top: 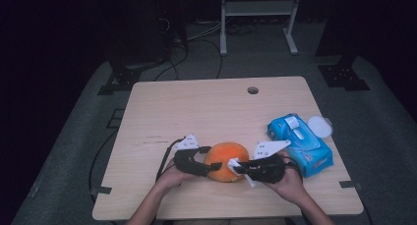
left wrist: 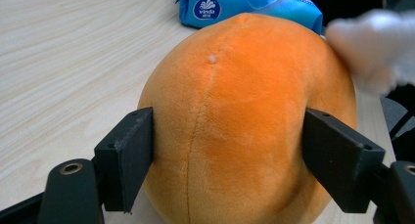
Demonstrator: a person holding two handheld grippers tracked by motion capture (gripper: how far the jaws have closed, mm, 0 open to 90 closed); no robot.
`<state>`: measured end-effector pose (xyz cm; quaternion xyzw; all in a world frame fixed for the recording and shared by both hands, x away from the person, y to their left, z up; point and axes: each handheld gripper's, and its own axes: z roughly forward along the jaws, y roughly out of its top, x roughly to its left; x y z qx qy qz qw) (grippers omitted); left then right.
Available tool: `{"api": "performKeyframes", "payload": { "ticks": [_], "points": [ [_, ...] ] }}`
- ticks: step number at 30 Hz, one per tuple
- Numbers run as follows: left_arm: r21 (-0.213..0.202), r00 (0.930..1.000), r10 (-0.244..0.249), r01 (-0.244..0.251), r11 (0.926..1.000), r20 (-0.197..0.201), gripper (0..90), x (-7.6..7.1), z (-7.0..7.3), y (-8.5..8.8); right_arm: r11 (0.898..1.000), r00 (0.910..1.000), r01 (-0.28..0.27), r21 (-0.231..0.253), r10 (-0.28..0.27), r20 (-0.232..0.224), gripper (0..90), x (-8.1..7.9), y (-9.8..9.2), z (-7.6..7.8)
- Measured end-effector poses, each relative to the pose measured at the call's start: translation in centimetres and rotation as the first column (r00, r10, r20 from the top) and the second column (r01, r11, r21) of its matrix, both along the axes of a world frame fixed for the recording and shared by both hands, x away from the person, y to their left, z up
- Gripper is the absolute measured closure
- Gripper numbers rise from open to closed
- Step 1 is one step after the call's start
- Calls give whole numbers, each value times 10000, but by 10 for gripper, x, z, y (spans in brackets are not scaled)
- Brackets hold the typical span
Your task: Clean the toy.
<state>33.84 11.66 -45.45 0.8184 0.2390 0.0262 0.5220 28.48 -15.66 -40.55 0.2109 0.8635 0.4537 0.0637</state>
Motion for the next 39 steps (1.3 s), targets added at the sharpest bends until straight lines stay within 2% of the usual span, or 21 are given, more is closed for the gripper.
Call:
{"api": "performKeyframes", "payload": {
  "ticks": [2,4,7,10,12,15,17,20,22,24,26,28,30,31,33,35,39],
  "points": [
    [-91,9999,79,-80,9999,-89,230,0,0,0,9999,9999,100,-113,-99,69,828,3,-1,-3],
    [-136,9998,128,-130,9998,-154,231,0,0,0,9988,9989,468,-104,-467,71,829,9,-8,-4],
    [-160,9998,130,-132,9998,-130,231,0,-1,-1,9961,9960,887,8,-887,-107,828,16,-19,-8],
    [-143,9999,85,-87,9999,-139,230,0,-1,0,9902,9902,1396,-105,-1397,-82,828,22,-29,-10],
    [-170,9998,82,-84,9998,-163,227,0,-2,1,9845,9843,1742,-186,-1747,-251,828,26,-36,-14],
    [-62,9999,63,-63,10000,-99,222,0,-1,0,9851,9834,1717,-42,-1716,-589,828,28,-38,-17],
    [-55,9999,91,-92,9999,-124,222,0,-2,0,9869,9856,1613,-14,-1611,-503,828,24,-34,-13],
    [-171,9998,113,-115,9998,-156,222,0,-3,0,9950,9947,969,259,-959,-370,827,16,-22,-4],
    [-94,9999,95,-96,9999,-113,219,0,-3,0,9973,9973,709,181,-705,-223,827,12,-15,-2],
    [-104,9999,93,-94,9999,-75,219,0,-3,0,9974,9973,724,7,-724,-91,827,13,-14,-4],
    [-151,9999,115,-116,9998,-101,219,0,-3,0,9948,9943,1006,157,-1000,-372,828,19,-22,-7],
    [-102,10000,70,-71,9999,-56,219,0,-3,0,9894,9880,1446,132,-1436,-576,828,27,-32,-13],
    [-90,10000,21,-21,10000,27,219,-1,-3,-1,9830,9804,1832,-107,-1834,-714,829,33,-40,-19],
    [-9,9999,-19,19,10000,99,217,-2,-2,-2,9811,9768,1932,-89,-1932,-926,829,35,-44,-23],
    [104,9995,-121,118,9999,276,200,-5,0,-5,9813,9755,1927,35,-1912,-1089,829,36,-46,-24],
    [401,9961,-406,376,9985,781,198,-11,2,-11,9832,9796,1816,188,-1792,-909,829,33,-42,-18],
    [771,9898,-723,631,9950,1229,200,-16,3,-17,9869,9881,1446,713,-1402,-625,828,27,-34,-6]
  ]
}}
